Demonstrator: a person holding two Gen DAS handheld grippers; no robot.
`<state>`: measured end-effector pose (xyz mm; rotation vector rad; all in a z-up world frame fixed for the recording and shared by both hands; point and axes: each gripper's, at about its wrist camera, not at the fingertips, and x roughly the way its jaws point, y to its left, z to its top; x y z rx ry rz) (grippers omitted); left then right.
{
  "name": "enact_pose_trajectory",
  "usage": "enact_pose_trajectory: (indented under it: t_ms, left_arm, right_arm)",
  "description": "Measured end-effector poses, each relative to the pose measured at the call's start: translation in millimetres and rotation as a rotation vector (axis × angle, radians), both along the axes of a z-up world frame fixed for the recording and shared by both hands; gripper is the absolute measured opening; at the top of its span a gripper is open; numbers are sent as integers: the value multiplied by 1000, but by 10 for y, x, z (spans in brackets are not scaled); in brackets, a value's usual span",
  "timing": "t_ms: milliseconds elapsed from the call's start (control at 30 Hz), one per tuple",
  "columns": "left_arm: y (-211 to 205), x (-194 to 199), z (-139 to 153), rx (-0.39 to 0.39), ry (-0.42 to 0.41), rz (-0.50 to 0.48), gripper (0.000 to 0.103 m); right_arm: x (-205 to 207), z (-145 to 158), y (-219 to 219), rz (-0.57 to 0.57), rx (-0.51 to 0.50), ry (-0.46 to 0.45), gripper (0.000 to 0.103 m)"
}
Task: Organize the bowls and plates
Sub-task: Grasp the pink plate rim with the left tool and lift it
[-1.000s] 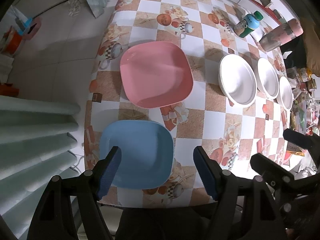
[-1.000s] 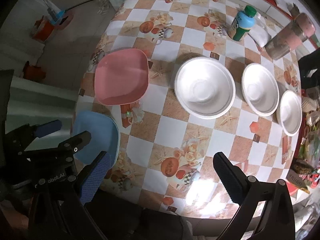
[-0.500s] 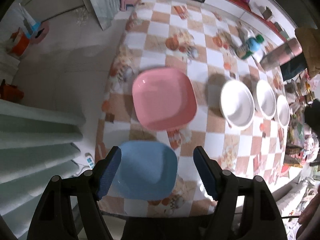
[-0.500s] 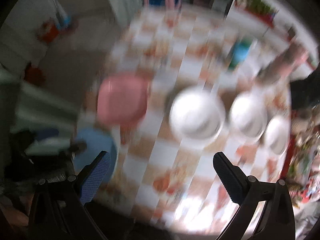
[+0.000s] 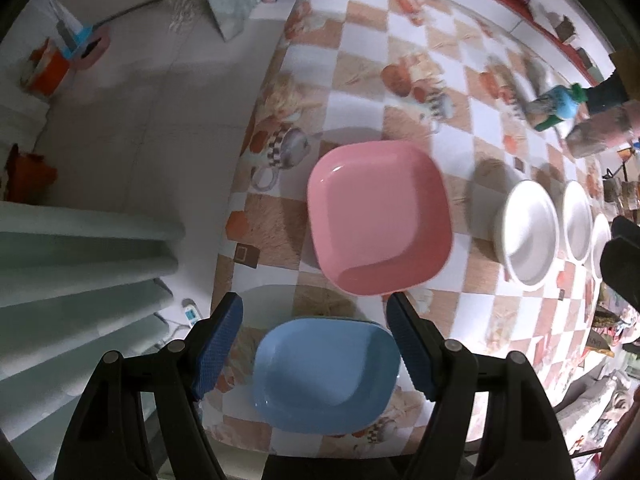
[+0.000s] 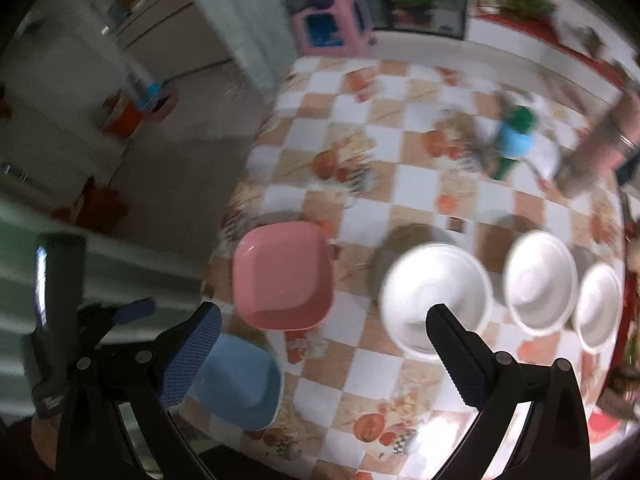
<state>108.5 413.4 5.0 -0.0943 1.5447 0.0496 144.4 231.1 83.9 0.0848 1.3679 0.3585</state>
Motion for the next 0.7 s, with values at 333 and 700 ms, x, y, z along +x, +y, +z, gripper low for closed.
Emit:
enact_pose_trajectory:
  t_ms: [333, 700]
  left_arm:
    - [163, 149, -514, 5, 77, 34, 78]
    - [202, 298, -825, -7, 115, 31, 77]
  right_arm:
    - [395, -673, 380, 88, -54, 101, 103]
    - [685, -1362, 501, 108, -116, 249, 72]
